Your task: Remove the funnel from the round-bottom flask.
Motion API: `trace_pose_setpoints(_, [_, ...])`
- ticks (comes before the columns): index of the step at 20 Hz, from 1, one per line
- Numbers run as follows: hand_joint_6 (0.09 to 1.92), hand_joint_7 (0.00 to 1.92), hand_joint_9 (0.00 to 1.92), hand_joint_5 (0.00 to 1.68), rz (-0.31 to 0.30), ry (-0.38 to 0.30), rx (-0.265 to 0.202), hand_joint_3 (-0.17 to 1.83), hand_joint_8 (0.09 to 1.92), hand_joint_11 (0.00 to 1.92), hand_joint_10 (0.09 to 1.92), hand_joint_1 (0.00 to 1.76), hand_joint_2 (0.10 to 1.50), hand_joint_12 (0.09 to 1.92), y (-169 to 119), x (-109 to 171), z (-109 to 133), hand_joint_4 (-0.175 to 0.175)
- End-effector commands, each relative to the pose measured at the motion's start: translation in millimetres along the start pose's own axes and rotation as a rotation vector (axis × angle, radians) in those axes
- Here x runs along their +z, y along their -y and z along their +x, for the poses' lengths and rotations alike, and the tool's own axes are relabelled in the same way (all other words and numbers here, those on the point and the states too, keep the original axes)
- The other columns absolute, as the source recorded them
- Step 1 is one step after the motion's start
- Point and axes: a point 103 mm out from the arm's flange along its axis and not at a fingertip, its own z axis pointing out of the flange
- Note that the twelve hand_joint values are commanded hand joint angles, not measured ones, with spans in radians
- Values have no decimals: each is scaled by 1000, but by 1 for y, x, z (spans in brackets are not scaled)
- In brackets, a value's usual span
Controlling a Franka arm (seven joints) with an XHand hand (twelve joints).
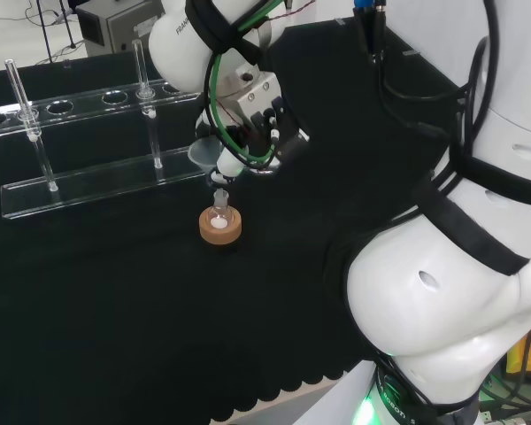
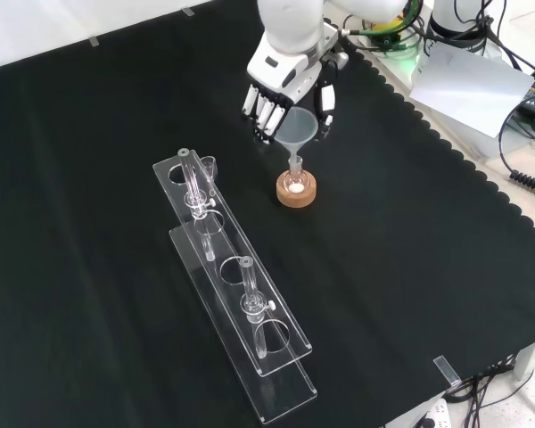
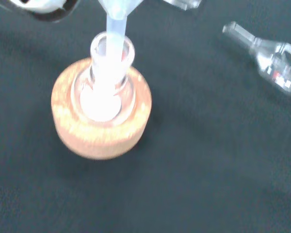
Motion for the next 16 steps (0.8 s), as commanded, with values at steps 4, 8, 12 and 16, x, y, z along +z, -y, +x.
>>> trace_pose_setpoints(4, [636, 739, 1066, 658, -5, 60, 15, 620, 529, 713, 284, 801, 717, 1220, 10, -54, -8, -3])
trace_pose_setpoints(8, [654, 729, 1063, 649, 14, 59, 25, 622, 531, 708, 283, 799, 710, 1223, 18, -70, -13, -3])
trace_pose_setpoints(12, [679, 722, 1062, 640, -1, 55, 49, 630, 541, 706, 284, 798, 702, 1224, 26, -86, -20, -3])
trace_pose_setpoints(16, [688, 720, 1061, 642, -18, 48, 64, 632, 544, 706, 285, 798, 699, 1225, 30, -101, -26, -2])
